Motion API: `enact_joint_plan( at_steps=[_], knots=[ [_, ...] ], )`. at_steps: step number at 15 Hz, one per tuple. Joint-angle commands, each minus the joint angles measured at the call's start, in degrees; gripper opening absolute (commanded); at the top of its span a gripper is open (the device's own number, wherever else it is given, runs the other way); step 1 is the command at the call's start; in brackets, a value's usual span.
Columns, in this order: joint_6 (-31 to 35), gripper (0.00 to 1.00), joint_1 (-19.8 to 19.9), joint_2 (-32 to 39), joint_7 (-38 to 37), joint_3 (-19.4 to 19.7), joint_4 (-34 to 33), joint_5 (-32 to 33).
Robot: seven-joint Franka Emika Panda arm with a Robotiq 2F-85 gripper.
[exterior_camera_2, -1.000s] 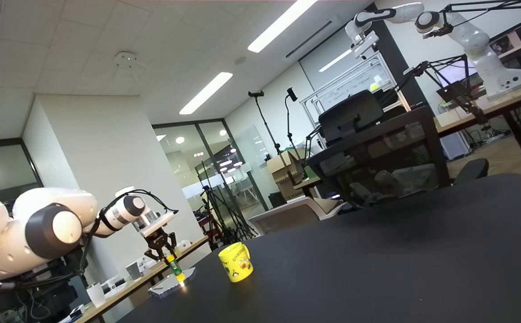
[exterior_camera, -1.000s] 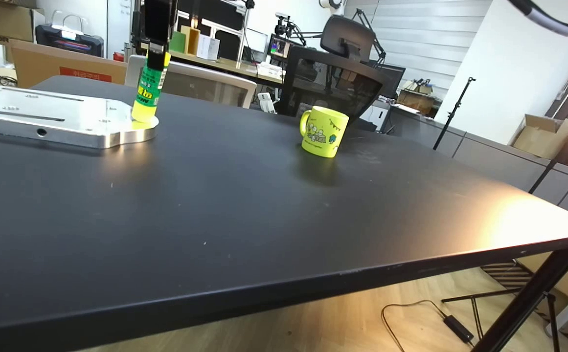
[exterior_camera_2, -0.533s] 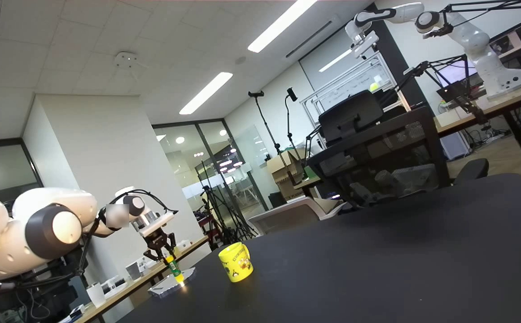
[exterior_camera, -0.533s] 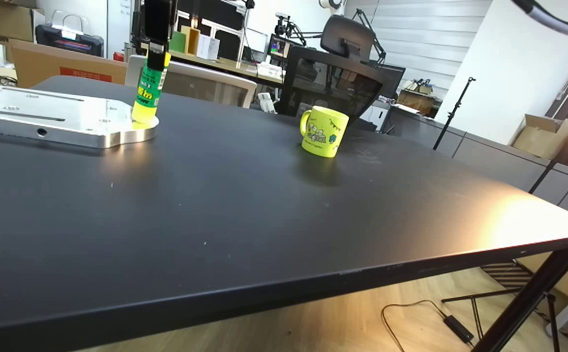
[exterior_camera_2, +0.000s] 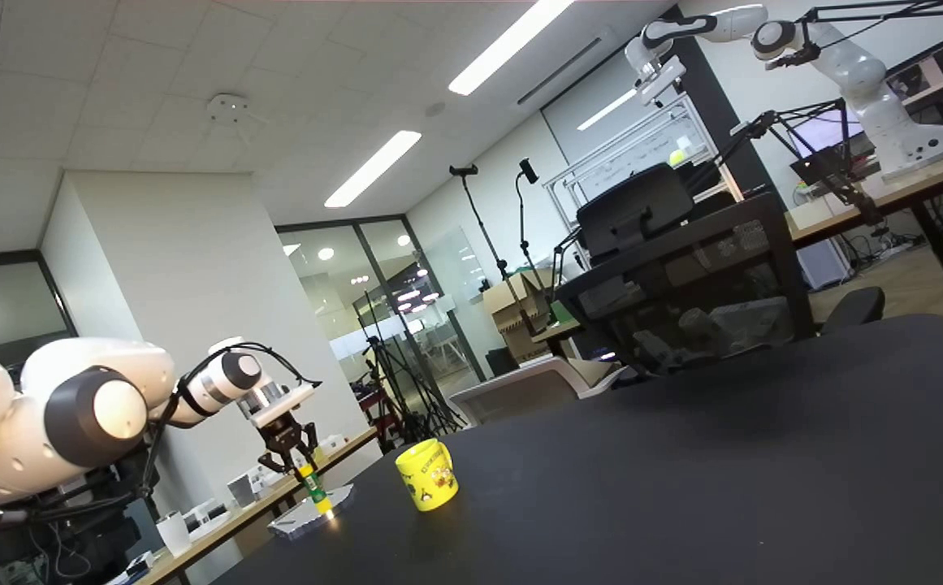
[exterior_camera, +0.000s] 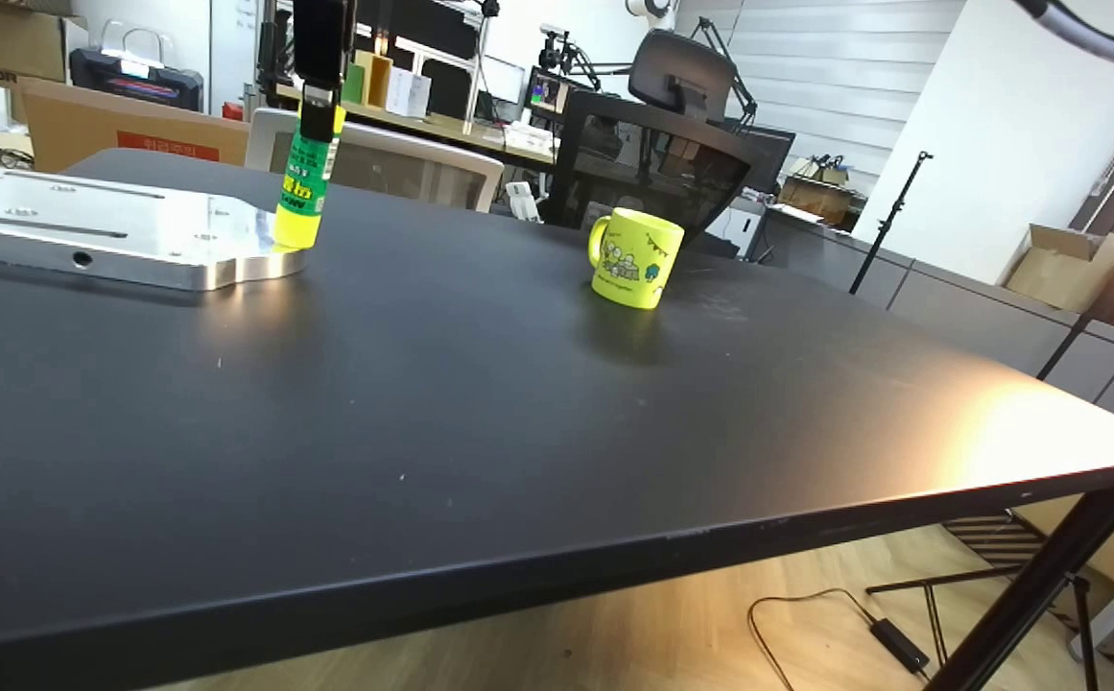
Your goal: Put the gluestick on the table
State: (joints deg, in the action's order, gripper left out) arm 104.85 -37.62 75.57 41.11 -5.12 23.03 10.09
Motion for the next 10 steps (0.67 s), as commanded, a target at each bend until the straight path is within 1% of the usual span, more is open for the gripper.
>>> enact_joint_plan(
  at_steps=[1, 2, 3, 4, 5, 6, 7, 8, 9, 10],
  knots=[
    [-4.10, 0.09, -0.46, 0.93, -0.38, 0.79, -3.66, -0.28],
    [-1.50, 0.09, 0.03, -2.96, -1.07, 0.56, 3.30, 0.17],
    [-4.91, 0.09, -0.32, 0.74, -0.61, 0.93, -3.80, -0.26],
    [-2.23, 0.09, 0.15, -3.14, -1.21, 0.66, 3.17, 0.09],
    [-2.58, 0.09, 0.21, -3.17, -1.31, 0.72, 3.11, 0.05],
    [-5.69, 0.09, -0.17, 0.47, -0.79, 1.02, -3.64, -0.28],
    [-6.36, 0.09, -0.11, 0.47, -0.92, 1.08, -3.69, -0.33],
    [-3.94, 0.09, 0.36, -3.12, -1.49, 0.77, 2.93, -0.08],
    [-4.06, 0.09, 0.47, -3.04, -1.61, 0.69, 2.85, -0.19],
    [-7.16, 0.09, 0.20, 0.62, -1.21, 0.94, -3.75, -0.58]
  ],
)
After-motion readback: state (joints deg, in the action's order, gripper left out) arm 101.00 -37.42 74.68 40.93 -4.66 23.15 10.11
